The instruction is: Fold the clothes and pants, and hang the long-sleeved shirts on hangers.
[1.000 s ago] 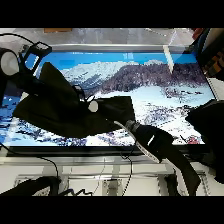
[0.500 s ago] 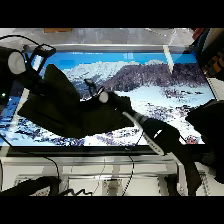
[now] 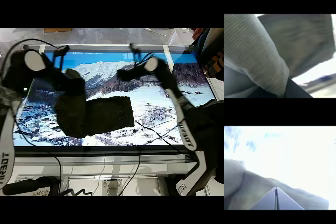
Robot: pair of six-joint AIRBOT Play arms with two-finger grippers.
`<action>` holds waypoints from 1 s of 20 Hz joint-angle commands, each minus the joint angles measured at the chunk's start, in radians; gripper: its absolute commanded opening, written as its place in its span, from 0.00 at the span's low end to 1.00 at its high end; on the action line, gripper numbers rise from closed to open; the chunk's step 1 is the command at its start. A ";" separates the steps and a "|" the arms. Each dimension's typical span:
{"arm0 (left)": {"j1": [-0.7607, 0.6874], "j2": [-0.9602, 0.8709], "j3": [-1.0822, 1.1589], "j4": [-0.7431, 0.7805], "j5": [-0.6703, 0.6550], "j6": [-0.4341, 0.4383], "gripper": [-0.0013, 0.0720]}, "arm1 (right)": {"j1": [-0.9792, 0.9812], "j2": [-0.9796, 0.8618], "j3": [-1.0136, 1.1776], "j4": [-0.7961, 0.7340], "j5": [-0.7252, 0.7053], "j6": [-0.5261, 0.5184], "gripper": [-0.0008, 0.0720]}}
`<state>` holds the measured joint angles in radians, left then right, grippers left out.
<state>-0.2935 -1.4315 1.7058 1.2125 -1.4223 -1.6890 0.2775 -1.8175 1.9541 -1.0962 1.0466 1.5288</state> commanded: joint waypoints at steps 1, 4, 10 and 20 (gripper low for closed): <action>-0.055 -0.090 0.000 -0.288 0.159 -0.036 0.05 | -0.087 0.085 0.000 -0.021 0.019 -0.023 0.05; -0.170 -0.190 0.000 -0.344 0.304 -0.035 0.05 | -0.128 0.127 0.000 -0.031 0.021 -0.023 0.05; -0.317 -0.340 0.000 -0.346 0.339 -0.031 0.59 | -0.192 0.148 0.000 -0.058 0.117 -0.055 0.05; -0.188 -0.247 0.002 -0.286 0.339 0.187 0.32 | -0.389 0.158 -0.082 -0.046 0.303 -0.296 0.05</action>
<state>-0.5255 -1.7172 1.7069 0.8845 -1.0855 -1.5455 -0.0460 -1.6665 1.9198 -1.1866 1.2816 1.3270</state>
